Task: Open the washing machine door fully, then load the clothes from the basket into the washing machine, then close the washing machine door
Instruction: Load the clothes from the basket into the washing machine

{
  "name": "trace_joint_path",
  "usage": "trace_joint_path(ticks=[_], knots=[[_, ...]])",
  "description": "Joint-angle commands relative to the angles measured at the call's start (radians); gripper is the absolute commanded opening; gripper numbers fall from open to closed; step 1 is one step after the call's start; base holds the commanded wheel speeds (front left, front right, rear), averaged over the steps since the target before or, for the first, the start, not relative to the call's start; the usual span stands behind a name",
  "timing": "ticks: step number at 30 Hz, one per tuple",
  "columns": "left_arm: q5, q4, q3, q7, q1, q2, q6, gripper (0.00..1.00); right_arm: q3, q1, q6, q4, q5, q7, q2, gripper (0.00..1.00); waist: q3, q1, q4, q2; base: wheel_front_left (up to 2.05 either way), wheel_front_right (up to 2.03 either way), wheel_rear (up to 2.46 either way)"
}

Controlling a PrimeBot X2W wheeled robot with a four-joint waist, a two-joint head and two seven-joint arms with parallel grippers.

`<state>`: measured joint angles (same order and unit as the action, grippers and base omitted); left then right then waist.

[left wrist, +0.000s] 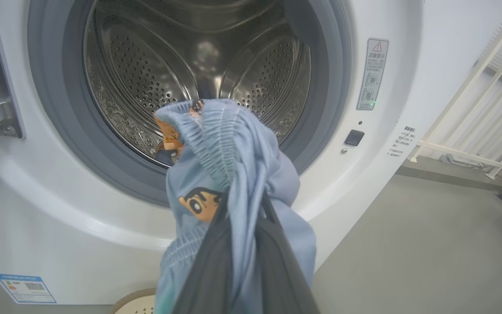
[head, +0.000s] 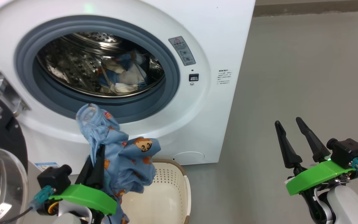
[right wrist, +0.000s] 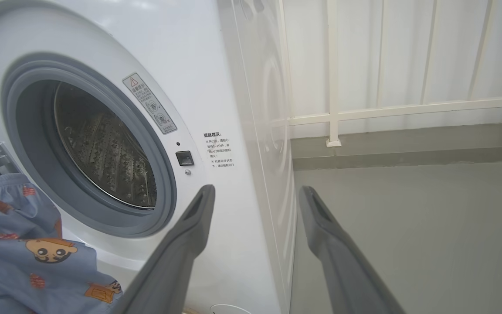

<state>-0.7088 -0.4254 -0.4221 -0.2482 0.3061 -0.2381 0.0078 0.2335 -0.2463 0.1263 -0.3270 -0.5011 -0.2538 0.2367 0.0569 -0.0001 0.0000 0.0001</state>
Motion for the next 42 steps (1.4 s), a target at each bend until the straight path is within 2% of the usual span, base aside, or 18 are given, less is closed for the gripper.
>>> trace_joint_path(ticks=[1,3,13,25,33,42], knots=[[0.006,0.056,0.041,-0.013,0.004,-0.032,0.016,0.00,0.014,0.006,0.004,0.029,-0.010,-0.008,0.017,1.00,-0.009,0.0001,0.011,-0.0001,0.00,0.00,0.00],[0.005,0.111,0.051,-0.013,-0.017,-0.039,0.036,0.00,0.009,0.009,0.004,0.034,-0.010,-0.008,0.020,1.00,-0.008,0.0001,0.014,-0.0001,0.00,0.00,0.00],[-0.009,0.203,0.066,-0.004,-0.051,-0.049,0.068,0.00,0.014,0.003,0.004,0.034,-0.009,-0.008,0.028,1.00,-0.011,0.0001,0.011,-0.0001,0.00,0.00,0.00],[-0.024,0.215,0.076,0.002,-0.027,-0.059,0.068,0.00,0.027,-0.014,0.004,0.039,-0.009,-0.008,0.026,1.00,0.022,0.0001,-0.013,-0.0001,0.00,0.00,0.00],[-0.035,0.130,0.090,0.014,0.098,-0.069,0.037,0.00,0.032,-0.036,0.004,0.043,-0.001,-0.008,0.021,1.00,0.068,0.0001,-0.047,-0.0001,0.00,0.00,0.00],[-0.029,-0.091,0.106,0.031,0.337,-0.096,-0.014,0.00,0.063,-0.089,0.004,0.086,0.022,-0.008,-0.002,1.00,0.198,0.0001,-0.124,-0.0001,0.00,0.00,0.00]])
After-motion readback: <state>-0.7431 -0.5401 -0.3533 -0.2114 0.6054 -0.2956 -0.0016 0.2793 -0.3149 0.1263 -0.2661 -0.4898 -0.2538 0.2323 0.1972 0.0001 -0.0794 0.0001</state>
